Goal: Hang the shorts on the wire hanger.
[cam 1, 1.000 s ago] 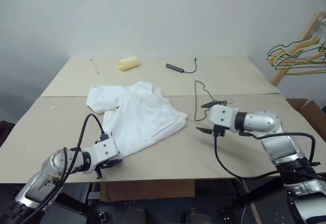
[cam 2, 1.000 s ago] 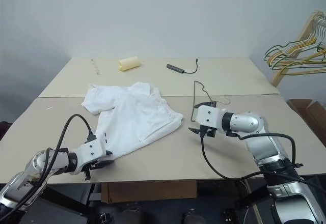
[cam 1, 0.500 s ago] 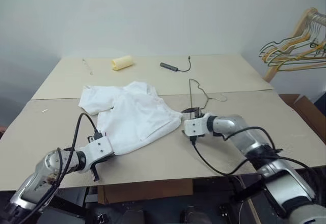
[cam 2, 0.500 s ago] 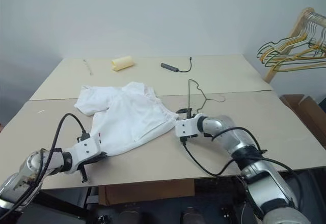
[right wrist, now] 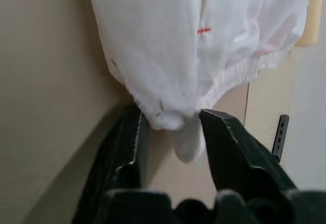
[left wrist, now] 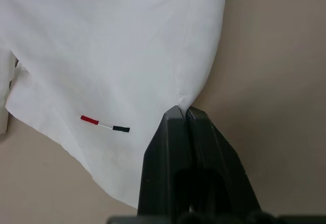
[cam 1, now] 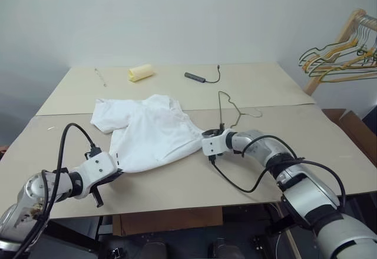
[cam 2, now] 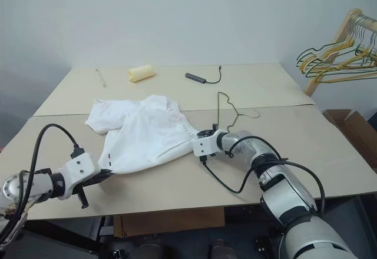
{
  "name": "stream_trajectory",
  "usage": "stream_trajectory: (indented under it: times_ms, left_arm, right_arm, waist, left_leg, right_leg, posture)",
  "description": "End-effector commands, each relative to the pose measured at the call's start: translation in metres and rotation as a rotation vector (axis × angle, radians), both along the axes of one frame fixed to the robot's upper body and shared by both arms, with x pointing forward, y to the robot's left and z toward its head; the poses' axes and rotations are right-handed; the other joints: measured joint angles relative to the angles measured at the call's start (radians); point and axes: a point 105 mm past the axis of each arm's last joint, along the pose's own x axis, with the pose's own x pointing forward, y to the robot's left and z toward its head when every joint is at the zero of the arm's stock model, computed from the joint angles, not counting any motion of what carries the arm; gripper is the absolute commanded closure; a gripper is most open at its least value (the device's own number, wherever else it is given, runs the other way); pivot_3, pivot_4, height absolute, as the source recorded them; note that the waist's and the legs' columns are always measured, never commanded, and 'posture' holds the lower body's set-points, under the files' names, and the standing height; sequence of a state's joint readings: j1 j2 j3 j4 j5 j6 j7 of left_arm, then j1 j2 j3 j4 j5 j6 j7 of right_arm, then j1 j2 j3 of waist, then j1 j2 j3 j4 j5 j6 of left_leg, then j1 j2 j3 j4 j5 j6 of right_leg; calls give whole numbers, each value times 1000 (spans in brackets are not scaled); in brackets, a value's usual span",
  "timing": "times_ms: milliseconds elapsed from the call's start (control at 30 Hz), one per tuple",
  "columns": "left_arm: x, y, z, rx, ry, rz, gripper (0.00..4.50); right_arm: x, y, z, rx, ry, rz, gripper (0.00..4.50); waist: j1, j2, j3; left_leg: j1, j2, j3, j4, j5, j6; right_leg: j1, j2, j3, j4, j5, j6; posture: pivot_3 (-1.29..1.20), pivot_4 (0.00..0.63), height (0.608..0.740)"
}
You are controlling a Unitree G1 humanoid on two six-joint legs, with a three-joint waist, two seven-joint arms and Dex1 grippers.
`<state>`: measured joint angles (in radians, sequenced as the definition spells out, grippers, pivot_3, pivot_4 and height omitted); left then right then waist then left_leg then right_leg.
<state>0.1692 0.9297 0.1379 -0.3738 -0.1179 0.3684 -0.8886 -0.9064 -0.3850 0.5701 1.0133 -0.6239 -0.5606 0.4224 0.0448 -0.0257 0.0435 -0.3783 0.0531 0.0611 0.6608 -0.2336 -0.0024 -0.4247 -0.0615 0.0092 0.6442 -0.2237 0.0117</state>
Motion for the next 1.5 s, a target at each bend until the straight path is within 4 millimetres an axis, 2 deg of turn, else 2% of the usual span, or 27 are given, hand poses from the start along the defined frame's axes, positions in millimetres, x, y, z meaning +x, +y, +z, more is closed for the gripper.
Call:
stream_trajectory:
  times_ms: [33,100,167,267,333,467,533,600,667,767,833,900,1000,1067,1233,1333,1500]
  left_arm:
    - [5,8,5,44,-30,-1,4500]
    - [8,13,0,89,-24,4,4500]
    - [15,19,-6,140,-30,12,4500]
    - [36,23,-11,177,-62,54,4500]
    - [58,23,-11,227,-117,65,4500]
    - [87,24,-11,325,-192,59,4500]
    - [101,23,-8,364,-235,52,4500]
    - [108,25,-6,394,-261,47,4500]
    - [112,29,-5,430,-281,42,4500]
    - [114,36,-3,453,-299,42,4500]
    - [106,37,1,431,-276,21,4500]
    - [83,33,3,369,-173,-52,4500]
    - [30,30,9,352,16,-218,4500]
    - [0,33,17,362,110,-257,4500]
    - [-53,37,25,407,270,-266,4500]
    - [-73,32,25,380,320,-247,4500]
    - [-84,36,15,401,381,-210,4500]
  right_arm:
    - [12,7,20,9,-92,0,3850]
    - [16,4,21,-14,-120,-13,4451]
    - [22,1,25,-6,-147,-50,4451]
    - [34,-10,34,-20,-211,-123,4451]
    - [40,-26,40,-51,-235,-174,4451]
    - [43,-52,45,-87,-243,-240,4451]
    - [36,-71,42,-107,-199,-257,4451]
    - [24,-81,40,-118,-158,-253,4451]
    - [7,-86,38,-120,-110,-236,4451]
    - [-26,-80,35,-116,-26,-190,4451]
    - [-46,-67,31,-102,22,-144,4451]
    - [-55,-55,29,-86,37,-116,4451]
    - [-55,-48,28,-82,31,-121,4451]
    - [-51,-47,28,-84,19,-130,4451]
    - [-55,-43,32,-105,29,-78,4451]
    - [-73,-39,30,-146,95,12,4451]
    - [-90,-39,22,-194,173,64,4451]
  waist:
    - [-2,0,0]
    - [-2,0,0]
    - [-2,0,0]
    - [3,0,0]
    - [6,0,0]
    - [6,0,0]
    - [5,0,0]
    - [3,-1,0]
    - [1,-1,-1]
    - [-7,-1,-1]
    - [-18,-1,-1]
    - [-37,-1,0]
    - [-66,-2,0]
    - [-67,-3,1]
    - [-52,-3,1]
    - [-39,-4,2]
    - [-32,-4,1]
  left_leg:
    - [0,0,0,0,0,0]
    - [0,0,0,0,0,0]
    - [0,0,0,0,0,0]
    - [1,0,0,-1,0,0]
    - [0,0,0,-1,0,0]
    - [-1,-1,1,-1,0,0]
    - [-4,-1,1,0,0,0]
    - [-6,-1,0,0,0,0]
    - [-7,-1,0,0,-1,1]
    - [-8,-1,0,0,-3,2]
    - [-7,-1,0,0,-4,2]
    - [-6,-1,1,0,-4,2]
    - [-4,0,1,0,-3,2]
    - [-4,1,3,0,-3,1]
    - [3,1,4,0,-3,0]
    - [4,1,4,0,-3,0]
    - [4,1,4,0,-3,0]
  right_leg:
    - [0,0,0,0,0,0]
    - [-1,0,0,1,0,-1]
    - [-1,0,0,1,0,-1]
    - [0,0,0,2,0,-1]
    - [0,0,0,2,1,-1]
    - [-1,0,0,1,4,-6]
    - [-3,0,0,0,4,-6]
    - [-4,0,0,-2,4,-5]
    - [-3,0,0,-3,4,-5]
    - [-4,0,0,-4,3,-4]
    - [-4,0,2,-3,3,-3]
    - [-4,1,2,-2,3,-3]
    - [-4,1,2,-2,0,1]
    - [-5,1,3,-1,0,1]
    - [0,0,3,0,-4,-4]
    - [1,0,3,-1,-5,-4]
    - [1,0,3,-1,-5,-4]
  posture:
    - [193,0,740]
    - [189,0,740]
    - [182,0,740]
    - [171,0,740]
    - [152,0,740]
    - [131,0,740]
    - [118,0,740]
    - [111,0,740]
    - [102,0,740]
    - [98,0,740]
    - [84,0,740]
    - [76,0,740]
    - [78,0,740]
    - [83,0,740]
    - [101,0,740]
    - [109,0,740]
    - [117,0,740]
